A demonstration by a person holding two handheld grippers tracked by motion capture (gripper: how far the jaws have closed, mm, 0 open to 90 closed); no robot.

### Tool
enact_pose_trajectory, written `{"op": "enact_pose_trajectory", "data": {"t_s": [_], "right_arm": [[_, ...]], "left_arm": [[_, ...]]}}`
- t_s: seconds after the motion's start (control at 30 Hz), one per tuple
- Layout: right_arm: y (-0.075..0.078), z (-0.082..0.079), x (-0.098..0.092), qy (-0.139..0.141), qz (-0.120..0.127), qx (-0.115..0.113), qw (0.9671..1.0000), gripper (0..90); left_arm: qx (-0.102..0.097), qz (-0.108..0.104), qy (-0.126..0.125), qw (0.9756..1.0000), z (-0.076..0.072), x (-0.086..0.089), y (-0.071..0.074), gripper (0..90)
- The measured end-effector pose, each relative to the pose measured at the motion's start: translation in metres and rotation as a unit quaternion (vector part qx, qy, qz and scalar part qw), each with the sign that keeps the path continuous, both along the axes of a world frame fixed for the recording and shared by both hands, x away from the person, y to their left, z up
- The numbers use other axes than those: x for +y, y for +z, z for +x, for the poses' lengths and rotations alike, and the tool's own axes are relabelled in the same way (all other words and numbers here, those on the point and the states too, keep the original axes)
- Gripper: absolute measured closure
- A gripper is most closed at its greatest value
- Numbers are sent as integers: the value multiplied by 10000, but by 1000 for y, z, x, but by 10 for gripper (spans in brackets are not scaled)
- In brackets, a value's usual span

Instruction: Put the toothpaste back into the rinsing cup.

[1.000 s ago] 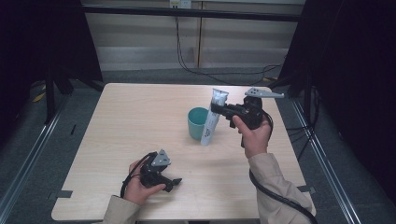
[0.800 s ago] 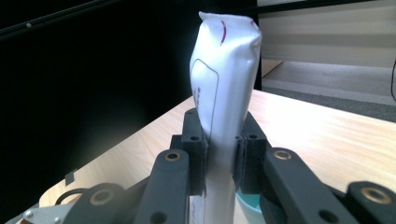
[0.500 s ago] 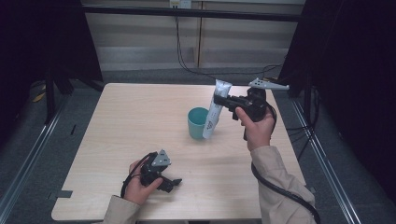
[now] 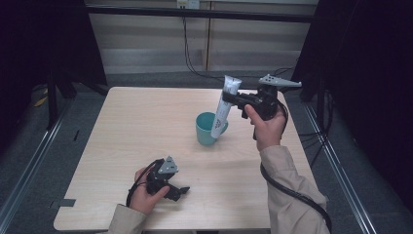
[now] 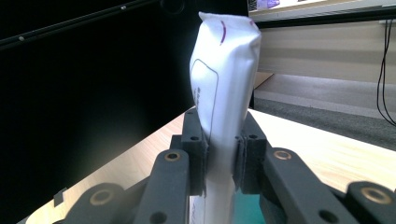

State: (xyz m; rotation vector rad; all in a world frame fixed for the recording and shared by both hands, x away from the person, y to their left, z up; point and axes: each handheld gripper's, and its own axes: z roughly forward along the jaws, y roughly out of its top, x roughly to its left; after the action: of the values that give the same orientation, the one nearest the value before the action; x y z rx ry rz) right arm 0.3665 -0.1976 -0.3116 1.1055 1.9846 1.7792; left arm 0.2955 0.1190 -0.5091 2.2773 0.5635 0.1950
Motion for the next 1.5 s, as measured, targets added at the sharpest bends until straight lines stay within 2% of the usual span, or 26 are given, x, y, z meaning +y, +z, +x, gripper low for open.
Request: {"op": "enact_pose_trajectory", "data": {"t_s": [0.7, 0.8, 1.23, 1.37, 1.5], "right_arm": [[10, 15, 1, -218, -46, -118, 9997, 768], [9, 17, 1, -263, 13, -123, 9996, 768], [6, 27, 5, -373, -34, -150, 9992, 767], [5, 30, 5, -398, 66, -146, 9991, 768], [4, 33, 6, -435, 12, -125, 9990, 767]], "left_arm": [[-7, 9, 4, 10000, 0, 0, 0, 78], [-8, 10, 4, 10000, 0, 0, 0, 78], [-7, 8, 4, 10000, 0, 0, 0, 78], [-7, 7, 6, 10000, 0, 0, 0, 78], [-8, 9, 4, 10000, 0, 0, 0, 78]]}}
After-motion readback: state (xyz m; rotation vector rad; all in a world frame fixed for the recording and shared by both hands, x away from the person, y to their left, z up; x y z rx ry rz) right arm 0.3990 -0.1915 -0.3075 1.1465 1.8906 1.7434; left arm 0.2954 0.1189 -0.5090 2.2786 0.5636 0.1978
